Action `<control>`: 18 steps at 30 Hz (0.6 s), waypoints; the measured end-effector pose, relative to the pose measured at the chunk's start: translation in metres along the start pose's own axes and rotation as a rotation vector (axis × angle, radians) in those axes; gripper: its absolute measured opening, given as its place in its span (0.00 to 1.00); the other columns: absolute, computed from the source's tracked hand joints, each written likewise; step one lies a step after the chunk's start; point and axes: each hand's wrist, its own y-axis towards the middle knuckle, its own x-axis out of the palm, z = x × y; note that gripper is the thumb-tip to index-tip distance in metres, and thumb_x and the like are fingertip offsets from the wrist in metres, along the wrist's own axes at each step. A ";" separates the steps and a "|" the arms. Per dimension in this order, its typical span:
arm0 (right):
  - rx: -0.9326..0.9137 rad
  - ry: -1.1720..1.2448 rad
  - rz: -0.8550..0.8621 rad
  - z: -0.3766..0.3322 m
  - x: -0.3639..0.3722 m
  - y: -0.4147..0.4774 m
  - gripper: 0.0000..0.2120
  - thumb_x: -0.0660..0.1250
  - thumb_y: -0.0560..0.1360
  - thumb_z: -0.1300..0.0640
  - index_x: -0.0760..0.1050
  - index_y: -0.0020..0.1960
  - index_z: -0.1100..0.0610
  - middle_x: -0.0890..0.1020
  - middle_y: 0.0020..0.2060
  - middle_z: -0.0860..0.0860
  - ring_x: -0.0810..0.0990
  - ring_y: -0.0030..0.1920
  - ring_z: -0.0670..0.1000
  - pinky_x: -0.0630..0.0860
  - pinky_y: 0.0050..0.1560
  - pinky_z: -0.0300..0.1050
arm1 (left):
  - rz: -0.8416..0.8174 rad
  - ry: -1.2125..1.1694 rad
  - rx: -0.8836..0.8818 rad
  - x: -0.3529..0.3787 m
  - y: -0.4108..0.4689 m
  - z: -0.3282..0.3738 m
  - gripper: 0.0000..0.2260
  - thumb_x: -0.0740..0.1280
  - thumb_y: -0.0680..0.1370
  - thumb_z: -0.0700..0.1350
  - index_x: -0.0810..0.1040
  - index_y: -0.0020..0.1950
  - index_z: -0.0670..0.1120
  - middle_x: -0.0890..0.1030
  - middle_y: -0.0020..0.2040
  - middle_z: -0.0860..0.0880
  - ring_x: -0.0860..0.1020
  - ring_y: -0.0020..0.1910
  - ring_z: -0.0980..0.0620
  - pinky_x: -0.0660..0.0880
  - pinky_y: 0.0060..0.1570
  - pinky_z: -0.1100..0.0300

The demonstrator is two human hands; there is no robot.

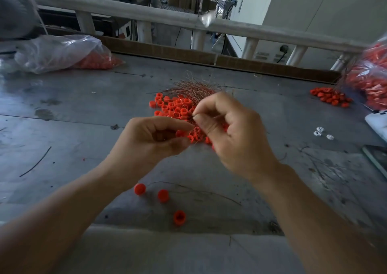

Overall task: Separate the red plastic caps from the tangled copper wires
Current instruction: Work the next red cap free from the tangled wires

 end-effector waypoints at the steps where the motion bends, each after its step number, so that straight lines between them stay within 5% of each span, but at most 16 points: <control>1: -0.007 -0.027 -0.032 -0.001 0.005 -0.002 0.02 0.66 0.73 0.64 0.77 0.42 0.62 0.77 0.39 0.49 0.75 0.42 0.43 0.70 0.45 0.33 | -0.016 -0.057 0.001 0.000 -0.001 0.002 0.10 0.72 0.60 0.47 0.84 0.41 0.53 0.83 0.38 0.43 0.80 0.36 0.53 0.78 0.38 0.66; 6: 0.011 0.005 -0.086 -0.006 0.011 -0.005 0.02 0.67 0.71 0.64 0.78 0.41 0.62 0.76 0.48 0.51 0.74 0.54 0.46 0.69 0.57 0.37 | -0.061 -0.062 0.080 -0.001 -0.003 0.005 0.10 0.71 0.61 0.46 0.81 0.39 0.43 0.80 0.32 0.44 0.76 0.30 0.56 0.74 0.31 0.67; 10: 0.082 0.169 -0.131 -0.005 0.009 -0.004 0.03 0.66 0.73 0.61 0.77 0.45 0.59 0.79 0.45 0.50 0.77 0.48 0.42 0.74 0.50 0.37 | -0.058 -0.065 0.068 0.001 -0.004 0.005 0.10 0.71 0.62 0.47 0.82 0.39 0.44 0.80 0.31 0.48 0.75 0.29 0.58 0.73 0.30 0.67; 14: 0.229 0.283 -0.242 -0.004 0.004 -0.003 0.11 0.64 0.72 0.46 0.70 0.53 0.45 0.78 0.44 0.40 0.79 0.46 0.38 0.76 0.47 0.32 | -0.057 -0.174 0.068 -0.006 -0.004 0.004 0.11 0.77 0.60 0.53 0.84 0.37 0.49 0.80 0.31 0.51 0.75 0.30 0.59 0.73 0.30 0.67; 18: 0.225 0.150 -0.321 0.002 0.003 -0.005 0.20 0.69 0.68 0.50 0.74 0.58 0.55 0.80 0.43 0.44 0.80 0.46 0.42 0.76 0.50 0.35 | -0.047 -0.224 0.076 -0.010 -0.003 0.003 0.15 0.76 0.59 0.57 0.84 0.36 0.48 0.80 0.31 0.52 0.75 0.31 0.58 0.72 0.31 0.67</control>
